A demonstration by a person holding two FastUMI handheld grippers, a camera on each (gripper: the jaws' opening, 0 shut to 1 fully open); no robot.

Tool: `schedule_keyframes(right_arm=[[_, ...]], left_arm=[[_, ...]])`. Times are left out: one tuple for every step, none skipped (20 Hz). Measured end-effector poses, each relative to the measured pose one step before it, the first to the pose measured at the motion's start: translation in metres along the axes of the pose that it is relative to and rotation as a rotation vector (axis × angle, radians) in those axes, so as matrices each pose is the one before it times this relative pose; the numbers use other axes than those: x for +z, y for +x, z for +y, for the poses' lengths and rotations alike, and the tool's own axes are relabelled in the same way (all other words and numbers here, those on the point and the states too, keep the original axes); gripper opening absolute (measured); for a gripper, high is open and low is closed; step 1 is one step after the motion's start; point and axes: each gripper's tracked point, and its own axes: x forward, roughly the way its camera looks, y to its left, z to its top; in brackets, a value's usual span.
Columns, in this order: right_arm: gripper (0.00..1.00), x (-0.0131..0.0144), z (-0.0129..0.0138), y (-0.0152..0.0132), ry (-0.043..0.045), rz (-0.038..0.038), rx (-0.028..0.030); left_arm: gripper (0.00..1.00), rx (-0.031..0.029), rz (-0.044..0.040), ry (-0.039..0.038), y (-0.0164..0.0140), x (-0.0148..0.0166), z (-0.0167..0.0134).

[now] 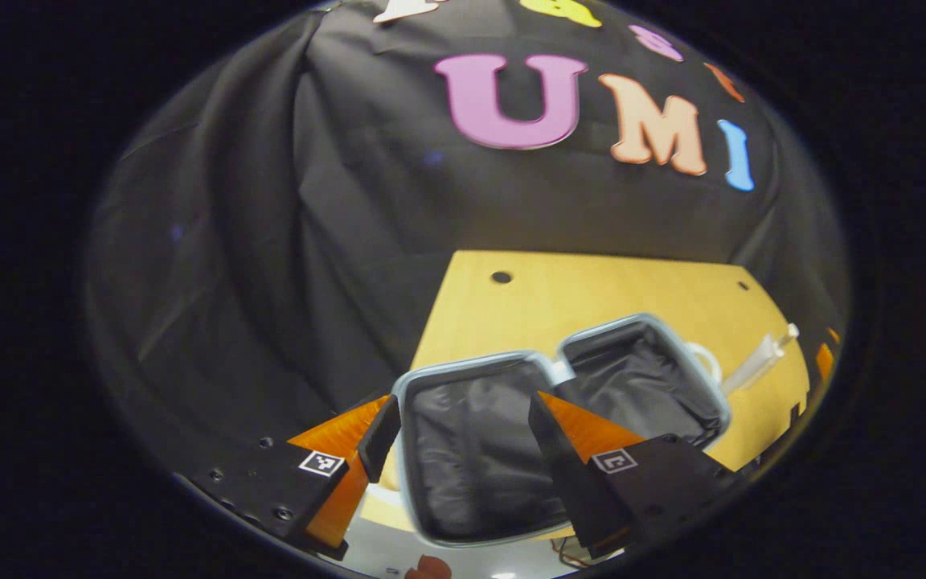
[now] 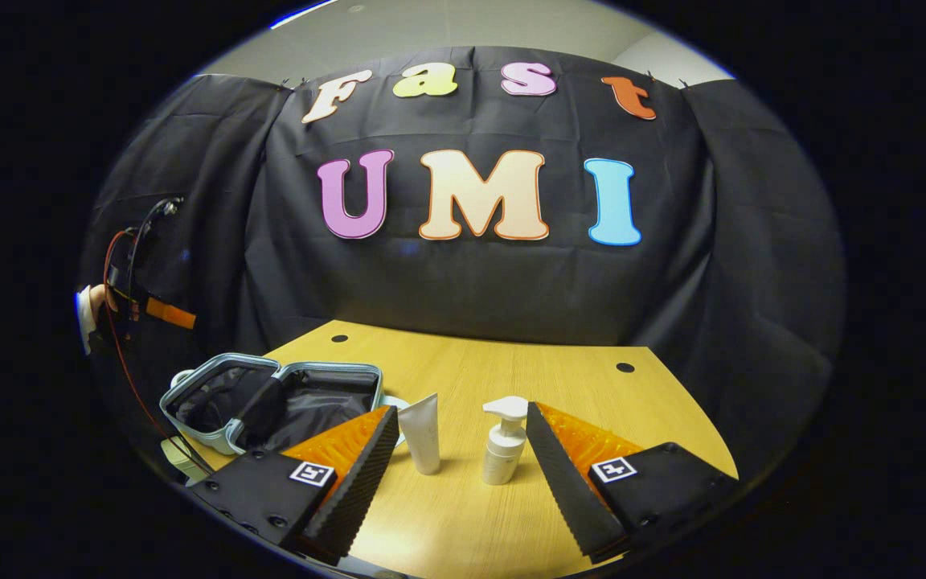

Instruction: First open the suitcase, pack the skin care products into it, and then close the suitcase.

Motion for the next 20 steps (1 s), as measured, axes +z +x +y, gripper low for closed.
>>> schedule_keyframes(right_arm=[[1.00,-0.00268,-0.00248,0.00185,0.00033,0.00224,0.00356],[1.00,-0.00292,-0.00258,0.00148,0.00028,0.00425,0.00487],[1.00,-0.00543,-0.00354,0.00271,0.00130,0.00991,0.00691],[1.00,-0.00358,-0.00221,0.00273,0.00167,0.00784,0.00697],[1.00,-0.00482,-0.00327,0.00400,0.00185,0.00779,0.00820],[1.00,-0.00446,-0.00269,0.00489,0.00228,0.00961,0.00924],[1.00,-0.00491,-0.00355,0.00512,0.00031,0.00805,0.00825],[1.00,-0.00367,-0.00399,0.00590,0.00014,0.00521,0.00572],[1.00,-0.00495,-0.00316,0.00548,0.00395,0.00703,0.00846],[1.00,-0.00401,-0.00364,0.00715,0.00507,0.00250,0.00843],[1.00,-0.00244,-0.00322,0.00501,0.00354,-0.00056,0.00566],[1.00,-0.00389,-0.00315,0.00710,0.00419,0.00434,0.00875],[1.00,-0.00635,-0.00247,0.00769,0.00414,0.00576,0.01073],[1.00,-0.00435,-0.00148,0.00738,0.00819,0.00462,0.01552],[1.00,-0.00559,-0.00043,0.00689,0.01293,0.00443,0.01847],[0.99,-0.00538,-0.00150,0.00683,0.01340,0.00647,0.01520],[0.99,-0.00608,-0.00205,0.00621,0.00868,0.00837,0.01199],[0.98,-0.00439,-0.00266,0.00564,0.00416,0.00542,0.00953],[0.99,-0.00452,-0.00313,0.00425,0.00056,0.00423,0.00473],[0.99,-0.00685,-0.00317,0.00345,-0.00035,0.00549,0.00529]], left_arm=[[0.95,-0.05383,-0.04548,0.00844,-0.00652,0.01070,-0.03086],[0.96,-0.05333,-0.03322,0.00660,-0.00067,0.01039,-0.03231],[0.95,-0.05203,-0.03517,0.00455,0.00128,0.00620,-0.03048],[0.95,-0.04654,-0.03600,0.00058,0.00363,0.00746,-0.03088],[0.95,-0.04928,-0.03246,-0.00596,0.00372,0.00562,-0.03005],[0.99,-0.04512,-0.02343,-0.01011,0.00811,0.00200,-0.03073],[0.95,-0.03656,-0.01678,-0.01114,0.00683,-0.00192,-0.02404],[0.95,-0.02557,-0.00693,-0.00701,0.00794,-0.00351,-0.02149],[0.95,-0.01343,-0.00471,-0.00018,0.00916,-0.00760,-0.01451],[0.95,-0.00817,-0.01021,0.00121,0.01023,-0.00480,-0.01327],[0.95,-0.01913,-0.01436,-0.00339,0.01285,-0.00472,-0.01500],[0.94,-0.01705,-0.00730,-0.01295,0.01115,-0.00472,-0.01387],[0.95,-0.01269,0.00233,-0.01706,0.01011,-0.00821,-0.01330],[0.95,-0.00882,-0.01005,-0.01461,0.01085,-0.00644,-0.01088],[0.95,0.00252,-0.00375,-0.01081,0.00920,-0.00710,-0.00653],[0.95,0.00416,-0.01258,-0.01006,0.01014,-0.00806,-0.00464],[0.95,0.00103,0.00451,-0.01368,0.01037,-0.01158,-0.00506],[0.95,-0.00138,0.01419,-0.01568,0.01006,-0.01091,-0.00484],[0.95,0.00522,0.01048,-0.00999,0.01026,-0.01163,-0.00401],[0.95,0.00832,0.01249,-0.00047,0.00798,-0.01076,-0.00245]])
